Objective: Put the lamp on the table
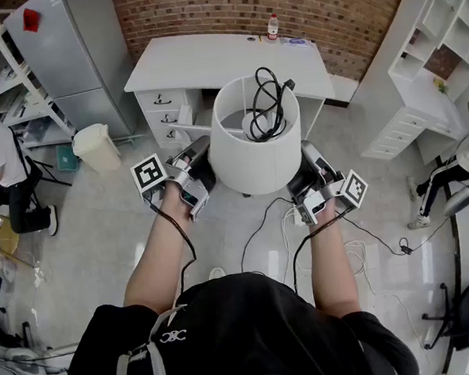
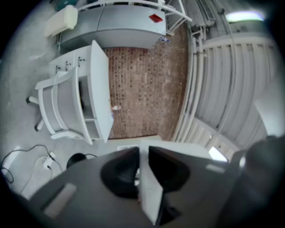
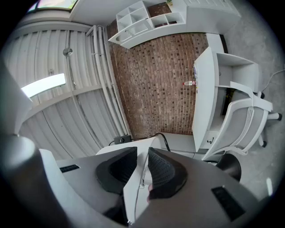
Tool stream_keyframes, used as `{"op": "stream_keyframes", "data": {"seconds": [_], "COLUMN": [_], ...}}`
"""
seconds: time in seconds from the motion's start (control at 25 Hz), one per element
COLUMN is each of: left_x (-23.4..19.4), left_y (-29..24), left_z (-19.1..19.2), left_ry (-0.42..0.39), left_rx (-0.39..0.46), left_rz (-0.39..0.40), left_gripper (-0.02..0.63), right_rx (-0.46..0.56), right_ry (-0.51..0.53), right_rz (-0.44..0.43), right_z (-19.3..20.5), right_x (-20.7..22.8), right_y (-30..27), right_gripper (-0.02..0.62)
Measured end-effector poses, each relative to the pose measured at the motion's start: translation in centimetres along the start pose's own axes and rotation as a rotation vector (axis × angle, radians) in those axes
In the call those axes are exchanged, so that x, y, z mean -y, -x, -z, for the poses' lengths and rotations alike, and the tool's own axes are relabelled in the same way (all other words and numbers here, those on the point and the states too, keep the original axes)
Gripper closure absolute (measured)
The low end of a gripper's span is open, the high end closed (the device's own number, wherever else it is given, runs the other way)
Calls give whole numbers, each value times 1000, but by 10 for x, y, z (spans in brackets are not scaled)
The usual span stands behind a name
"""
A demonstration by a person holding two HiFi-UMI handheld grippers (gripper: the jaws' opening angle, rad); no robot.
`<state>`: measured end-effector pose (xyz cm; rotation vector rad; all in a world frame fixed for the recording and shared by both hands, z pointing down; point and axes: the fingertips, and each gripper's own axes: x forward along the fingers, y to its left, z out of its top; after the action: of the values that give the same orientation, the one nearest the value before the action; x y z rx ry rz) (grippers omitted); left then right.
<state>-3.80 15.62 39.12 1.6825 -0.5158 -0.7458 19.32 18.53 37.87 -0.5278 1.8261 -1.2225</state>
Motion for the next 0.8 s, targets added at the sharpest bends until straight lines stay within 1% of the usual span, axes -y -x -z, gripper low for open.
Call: {"op": "stream_keyframes", "data": {"seconds": [0.08, 0.16, 0.28, 0.36, 0.44, 0.6, 0.8], "left_x": [-3, -5, -4, -7, -9, -7, -15], "left_y": [3, 4, 4, 7, 13, 20, 23], "left_z": [-1, 0, 1, -3, -11, -30, -49], "left_ry": [4, 6, 13, 17, 14, 21, 34], "left_rx": [8, 9, 13, 17, 13, 3, 9], "left_rz": [-28, -39, -19, -23, -28, 10, 9], "left_gripper": [543, 543, 543, 543, 543, 545, 543], "right_rx": [2, 4, 2, 1, 4, 15, 20], "right_ry": [-3, -5, -7, -8, -6, -6, -6], "right_rz": [1, 5, 10, 8, 9, 6, 13], "right_z": [1, 1, 1, 4, 11, 23, 31], "right_x": [-1, 0, 3, 6, 8, 14, 23], "right_y": [1, 2, 3, 0, -5, -20, -36], "right_gripper": [525, 525, 525, 525, 525, 525, 525]}}
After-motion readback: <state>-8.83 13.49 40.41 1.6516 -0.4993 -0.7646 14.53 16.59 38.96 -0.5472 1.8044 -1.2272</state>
